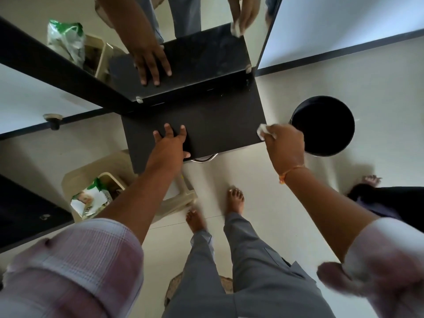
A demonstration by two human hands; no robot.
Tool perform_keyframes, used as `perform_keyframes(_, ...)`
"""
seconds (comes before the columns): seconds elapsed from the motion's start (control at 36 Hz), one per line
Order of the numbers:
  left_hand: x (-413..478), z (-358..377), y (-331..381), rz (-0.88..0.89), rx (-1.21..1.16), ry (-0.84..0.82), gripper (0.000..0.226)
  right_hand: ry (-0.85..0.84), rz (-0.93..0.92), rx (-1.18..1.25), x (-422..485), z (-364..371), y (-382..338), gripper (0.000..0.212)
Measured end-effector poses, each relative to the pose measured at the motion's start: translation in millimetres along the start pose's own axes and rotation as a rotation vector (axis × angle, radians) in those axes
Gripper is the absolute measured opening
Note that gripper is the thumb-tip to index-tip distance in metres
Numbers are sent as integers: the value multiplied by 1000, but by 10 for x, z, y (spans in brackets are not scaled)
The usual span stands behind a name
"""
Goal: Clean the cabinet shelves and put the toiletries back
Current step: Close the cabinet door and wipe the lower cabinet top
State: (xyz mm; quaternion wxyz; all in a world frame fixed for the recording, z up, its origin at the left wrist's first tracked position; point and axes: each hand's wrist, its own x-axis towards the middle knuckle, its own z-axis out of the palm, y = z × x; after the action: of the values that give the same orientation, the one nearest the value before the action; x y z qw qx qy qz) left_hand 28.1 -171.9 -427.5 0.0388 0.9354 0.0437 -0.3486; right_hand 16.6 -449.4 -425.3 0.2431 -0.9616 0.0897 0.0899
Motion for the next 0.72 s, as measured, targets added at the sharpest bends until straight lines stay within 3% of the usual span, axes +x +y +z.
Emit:
perform_keyframes(0.11,-34,-27,13,4,0,3,79,-108,112,-65,-189,-138,151,15)
perform_keyframes(0.25,-54,-50,19,2,21,12,78,153,9,43,0,-227,-157,12)
perform_keyframes(0.36,-40,-77,13,5,42,-9,79,238,-102,40,511,-28,-471,19)
perform_keyframes(0.56,-38,-9,-39,36,21,27,78,244,-51,14,911,347,-799,20)
perform_keyframes(0.64,-29,2,-50,42,19,41,78,168,-84,19,843,626,-1024,20)
perform_keyframes(0.72,-31,2,-61,49,3,40,78,-71,-369,12,572,870,-1333,23)
